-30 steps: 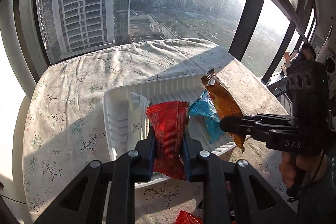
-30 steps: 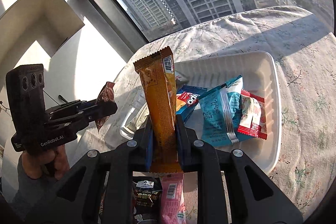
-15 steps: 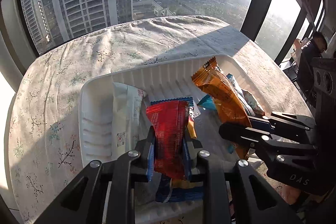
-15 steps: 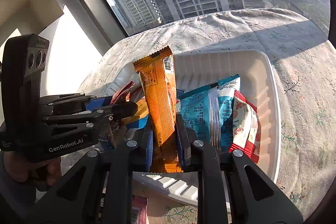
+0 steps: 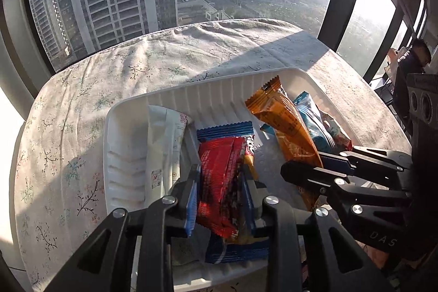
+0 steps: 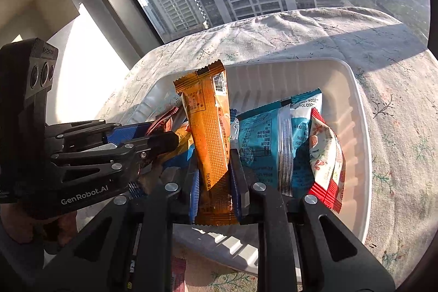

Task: Organize snacks
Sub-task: 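Carry the red packet with the left tool while the right tool carries the orange bar into the tray, then open both tools to release the packets and move back to the pile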

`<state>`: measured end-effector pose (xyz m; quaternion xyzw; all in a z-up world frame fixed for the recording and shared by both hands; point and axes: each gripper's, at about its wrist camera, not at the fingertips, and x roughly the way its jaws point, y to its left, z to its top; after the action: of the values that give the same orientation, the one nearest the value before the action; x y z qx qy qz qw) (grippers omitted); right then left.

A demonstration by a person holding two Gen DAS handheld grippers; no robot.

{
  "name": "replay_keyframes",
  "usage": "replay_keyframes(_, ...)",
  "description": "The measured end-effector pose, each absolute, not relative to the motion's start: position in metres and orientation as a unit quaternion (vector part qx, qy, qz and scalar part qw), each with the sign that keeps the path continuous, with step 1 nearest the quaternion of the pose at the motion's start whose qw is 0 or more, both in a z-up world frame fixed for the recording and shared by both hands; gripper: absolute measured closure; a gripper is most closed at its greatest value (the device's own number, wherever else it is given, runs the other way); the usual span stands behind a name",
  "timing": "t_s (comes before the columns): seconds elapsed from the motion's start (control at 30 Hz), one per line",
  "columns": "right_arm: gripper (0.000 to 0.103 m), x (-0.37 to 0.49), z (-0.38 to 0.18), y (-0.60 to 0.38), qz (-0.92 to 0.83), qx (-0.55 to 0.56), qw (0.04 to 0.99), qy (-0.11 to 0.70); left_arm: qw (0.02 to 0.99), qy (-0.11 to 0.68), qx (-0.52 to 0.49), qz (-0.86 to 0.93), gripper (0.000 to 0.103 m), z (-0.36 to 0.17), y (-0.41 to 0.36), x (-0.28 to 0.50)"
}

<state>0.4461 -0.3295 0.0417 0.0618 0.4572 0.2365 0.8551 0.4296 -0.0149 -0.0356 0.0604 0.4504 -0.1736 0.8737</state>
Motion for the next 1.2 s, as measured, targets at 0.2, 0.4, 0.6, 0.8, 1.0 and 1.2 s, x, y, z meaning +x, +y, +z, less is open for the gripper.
replay_keyframes(0.2, 0.082, 0.442, 0.044, -0.331, 0.235, 0.064, 0.857, 0.454, 0.877, 0.444, 0.061, -0.171, 0.059, -0.029, -0.013, 0.42)
replay_keyframes(0.4, 0.079, 0.437, 0.05, -0.336, 0.235, 0.065, 0.864, 0.44, 0.889, 0.422, 0.062, -0.17, 0.045, -0.008, -0.004, 0.394)
replay_keyframes(0.6, 0.044, 0.427, 0.073, -0.352, 0.243, 0.095, 0.881, 0.395, 0.906, 0.384, 0.061, -0.167, 0.015, 0.023, 0.023, 0.341)
replay_keyframes(0.8, 0.028, 0.413, 0.096, -0.359, 0.27, 0.105, 0.891, 0.35, 0.909, 0.383, 0.048, -0.156, 0.007, 0.022, 0.062, 0.278)
replay_keyframes(1.0, 0.024, 0.392, 0.121, -0.353, 0.3, 0.094, 0.884, 0.345, 0.91, 0.381, 0.052, -0.156, 0.003, 0.003, 0.09, 0.22)
replay_keyframes(1.2, 0.024, 0.338, 0.149, -0.346, 0.312, 0.044, 0.866, 0.388, 0.903, 0.367, 0.107, -0.195, 0.003, -0.008, 0.097, 0.193)
